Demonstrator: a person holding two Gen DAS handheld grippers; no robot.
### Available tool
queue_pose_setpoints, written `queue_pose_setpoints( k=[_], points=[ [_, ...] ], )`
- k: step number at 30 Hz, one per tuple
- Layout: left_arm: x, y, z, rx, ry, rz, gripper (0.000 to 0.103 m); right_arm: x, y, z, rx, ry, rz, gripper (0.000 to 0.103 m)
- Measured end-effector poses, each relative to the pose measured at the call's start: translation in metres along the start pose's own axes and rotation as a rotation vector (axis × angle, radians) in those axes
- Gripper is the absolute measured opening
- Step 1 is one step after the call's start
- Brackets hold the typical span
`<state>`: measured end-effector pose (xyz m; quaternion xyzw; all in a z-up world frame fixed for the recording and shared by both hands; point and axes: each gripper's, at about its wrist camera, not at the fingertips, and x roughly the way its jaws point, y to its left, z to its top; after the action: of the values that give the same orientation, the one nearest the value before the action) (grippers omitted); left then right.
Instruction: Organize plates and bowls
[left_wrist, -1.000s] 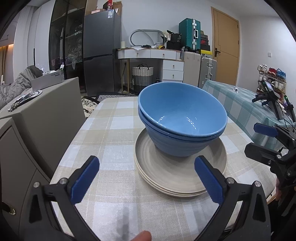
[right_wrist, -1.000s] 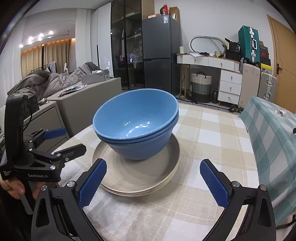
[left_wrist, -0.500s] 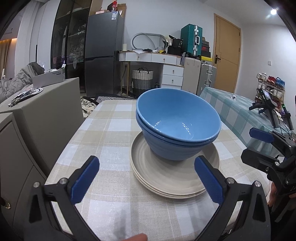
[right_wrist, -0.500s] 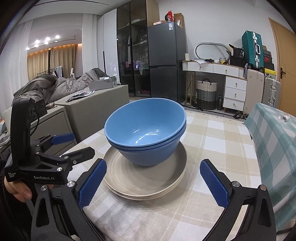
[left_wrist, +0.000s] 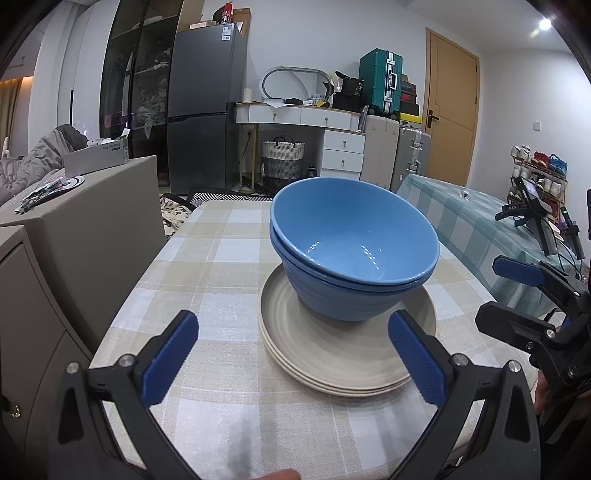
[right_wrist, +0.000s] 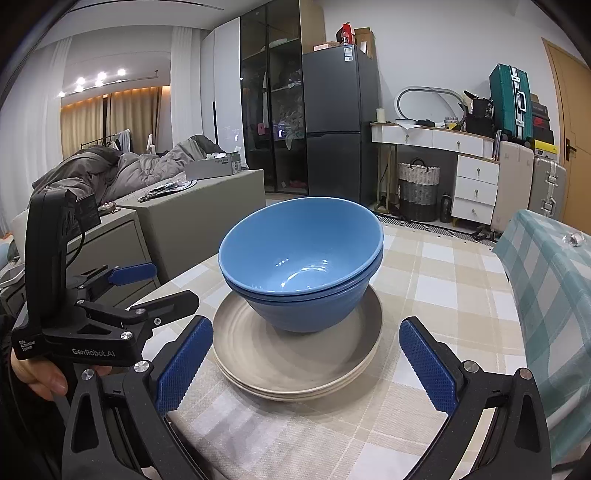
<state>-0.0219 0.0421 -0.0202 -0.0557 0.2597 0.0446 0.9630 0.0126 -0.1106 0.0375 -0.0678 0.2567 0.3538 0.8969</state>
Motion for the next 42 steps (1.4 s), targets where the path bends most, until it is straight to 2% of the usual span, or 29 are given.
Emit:
queue_pose_setpoints(
  k=[42],
  points=[
    [0.0021,0.0008,-0.0012,0.001,0.004,0.005,0.103,0.0029,0.0031,-0.0008,-0.011,0.007,0.005,0.102]
  ],
)
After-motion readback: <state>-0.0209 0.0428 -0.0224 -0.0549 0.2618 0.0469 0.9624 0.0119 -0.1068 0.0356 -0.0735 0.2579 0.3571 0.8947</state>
